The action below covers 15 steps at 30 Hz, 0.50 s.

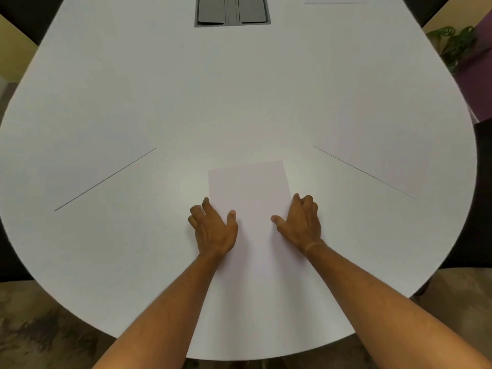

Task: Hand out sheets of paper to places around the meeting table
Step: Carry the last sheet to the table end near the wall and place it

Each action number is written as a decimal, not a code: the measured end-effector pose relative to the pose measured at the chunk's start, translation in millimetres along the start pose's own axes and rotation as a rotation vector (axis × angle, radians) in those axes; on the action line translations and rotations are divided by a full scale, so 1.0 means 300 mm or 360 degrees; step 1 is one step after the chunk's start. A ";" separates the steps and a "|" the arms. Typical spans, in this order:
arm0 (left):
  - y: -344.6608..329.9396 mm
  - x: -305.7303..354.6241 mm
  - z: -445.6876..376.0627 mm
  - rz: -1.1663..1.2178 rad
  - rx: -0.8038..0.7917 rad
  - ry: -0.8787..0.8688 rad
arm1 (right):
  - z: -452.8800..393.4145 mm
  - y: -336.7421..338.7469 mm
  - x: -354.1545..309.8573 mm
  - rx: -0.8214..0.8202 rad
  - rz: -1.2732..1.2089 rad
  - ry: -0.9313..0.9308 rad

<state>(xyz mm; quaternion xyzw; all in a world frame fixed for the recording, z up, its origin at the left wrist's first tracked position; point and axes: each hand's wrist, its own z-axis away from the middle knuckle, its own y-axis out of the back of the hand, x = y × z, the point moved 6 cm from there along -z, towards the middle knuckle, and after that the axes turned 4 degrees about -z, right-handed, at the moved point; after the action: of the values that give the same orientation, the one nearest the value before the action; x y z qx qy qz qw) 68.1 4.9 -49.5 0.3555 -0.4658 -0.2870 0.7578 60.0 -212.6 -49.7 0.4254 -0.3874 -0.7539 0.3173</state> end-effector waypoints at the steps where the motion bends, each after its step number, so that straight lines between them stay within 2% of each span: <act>1: 0.005 -0.001 -0.001 0.0043 0.0017 0.0037 | 0.000 -0.001 0.000 -0.0001 -0.0011 -0.0002; 10: 0.026 -0.028 -0.030 0.0330 0.0049 0.0289 | 0.003 0.000 0.003 0.0028 -0.0052 0.0022; 15: 0.026 -0.040 -0.047 0.0393 0.0012 0.0281 | 0.005 -0.001 0.007 0.0026 -0.0080 0.0033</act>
<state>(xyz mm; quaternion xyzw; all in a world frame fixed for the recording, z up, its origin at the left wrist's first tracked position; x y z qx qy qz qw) 77.1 22.6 -53.6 0.3222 -0.4386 -0.1574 0.8240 57.6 -213.6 -50.3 0.4452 -0.3795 -0.7540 0.2987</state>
